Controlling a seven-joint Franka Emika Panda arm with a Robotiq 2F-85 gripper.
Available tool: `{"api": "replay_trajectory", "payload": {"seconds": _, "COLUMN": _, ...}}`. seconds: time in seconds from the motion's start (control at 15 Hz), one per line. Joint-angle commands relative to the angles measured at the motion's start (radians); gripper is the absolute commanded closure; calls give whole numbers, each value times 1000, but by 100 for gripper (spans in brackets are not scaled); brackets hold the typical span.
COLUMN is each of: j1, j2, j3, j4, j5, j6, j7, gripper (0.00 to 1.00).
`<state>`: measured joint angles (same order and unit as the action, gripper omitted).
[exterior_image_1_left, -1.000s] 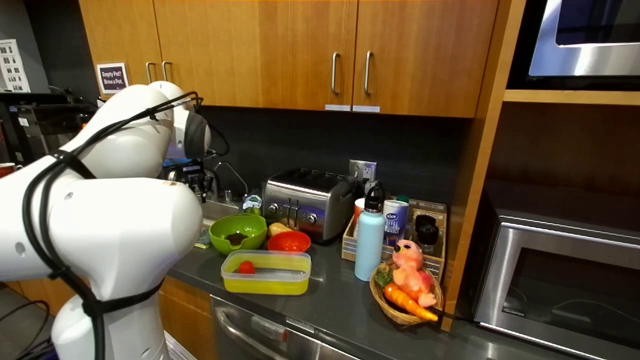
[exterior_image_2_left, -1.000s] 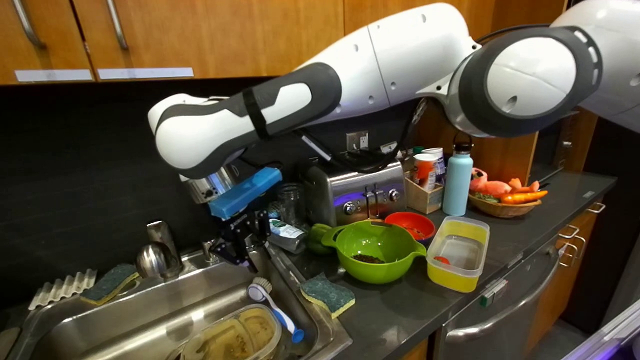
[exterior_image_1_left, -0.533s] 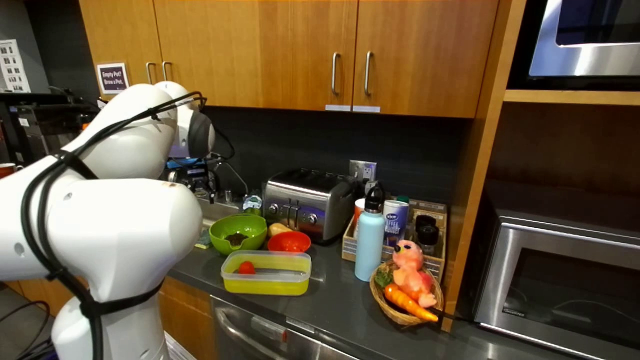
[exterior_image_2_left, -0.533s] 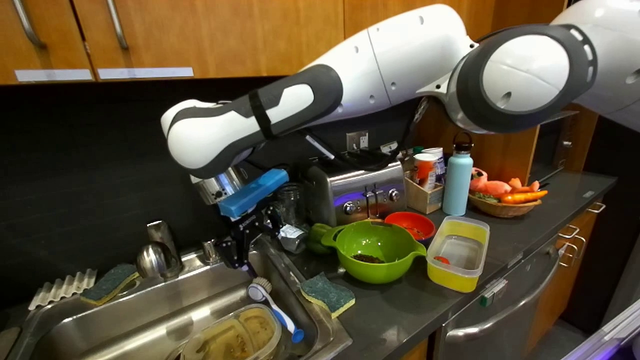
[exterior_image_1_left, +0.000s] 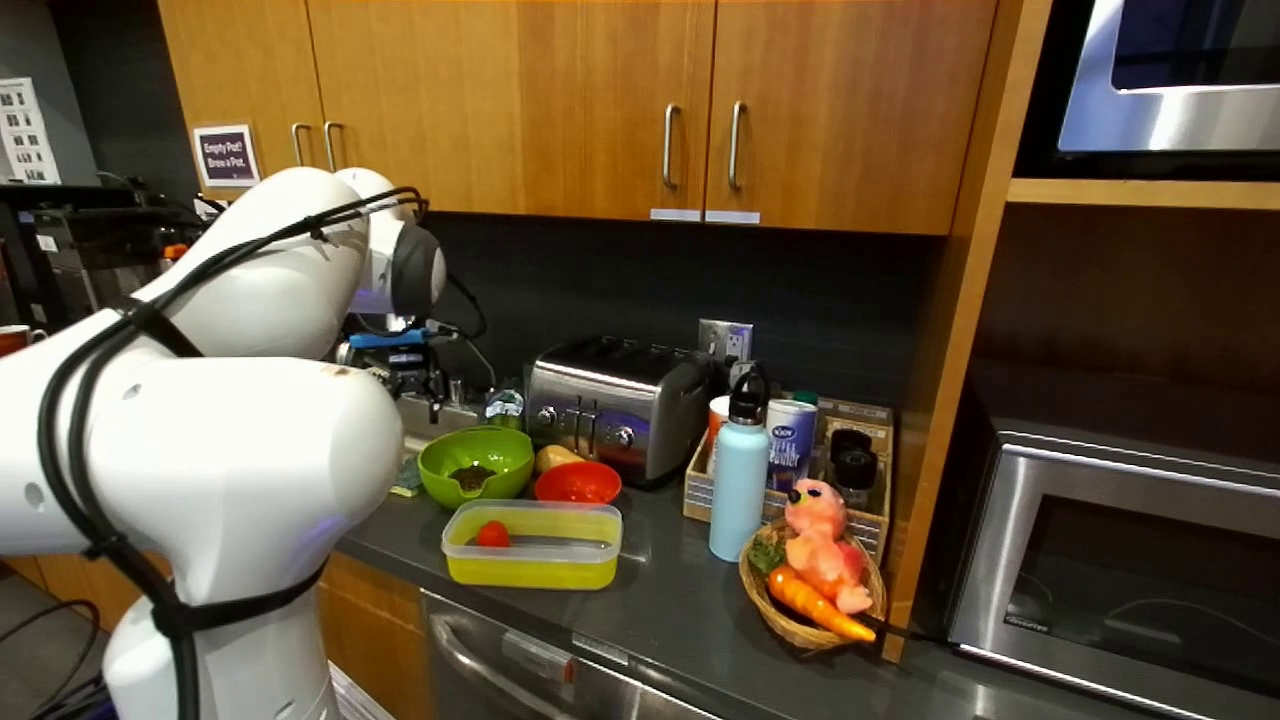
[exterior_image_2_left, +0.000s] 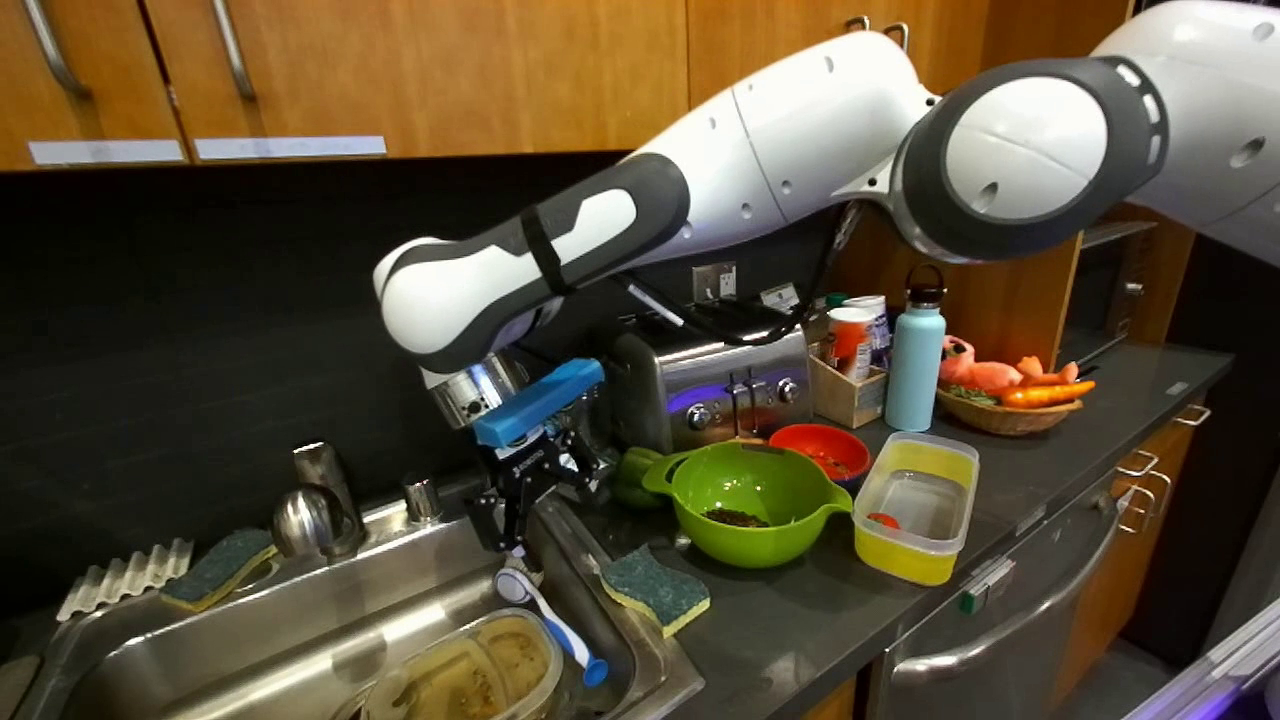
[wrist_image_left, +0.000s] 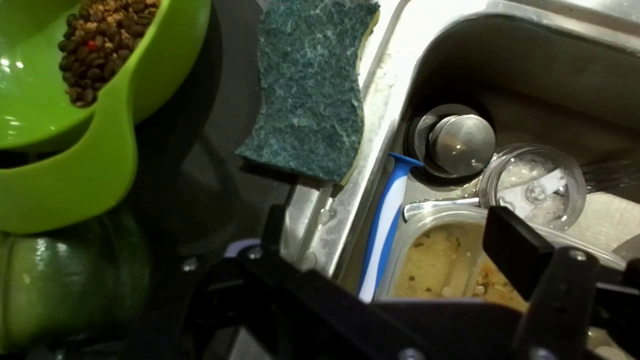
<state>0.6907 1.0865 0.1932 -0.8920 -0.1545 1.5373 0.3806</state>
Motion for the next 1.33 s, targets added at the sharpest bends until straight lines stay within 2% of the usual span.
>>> {"api": "replay_trajectory", "payload": {"seconds": 0.0, "j1": -2, "j2": -37, "j3": 2, "j4": -48, "j5": 2, "j6": -9, "j7": 10, "gripper": 2}}
{"api": "replay_trajectory", "payload": {"seconds": 0.47, "j1": 29, "j2": -92, "j3": -71, "j4": -104, "j5": -100, "j6": -54, "j7": 137, "gripper": 0}}
{"api": "replay_trajectory", "payload": {"seconds": 1.0, "j1": 29, "j2": -138, "j3": -85, "j4": -150, "j5": -134, "j6": -52, "j7": 185, "gripper": 0}}
{"api": "replay_trajectory", "payload": {"seconds": 1.27, "j1": 22, "j2": -190, "j3": -82, "j4": -209, "j5": -125, "j6": -23, "j7": 225, "gripper": 0}}
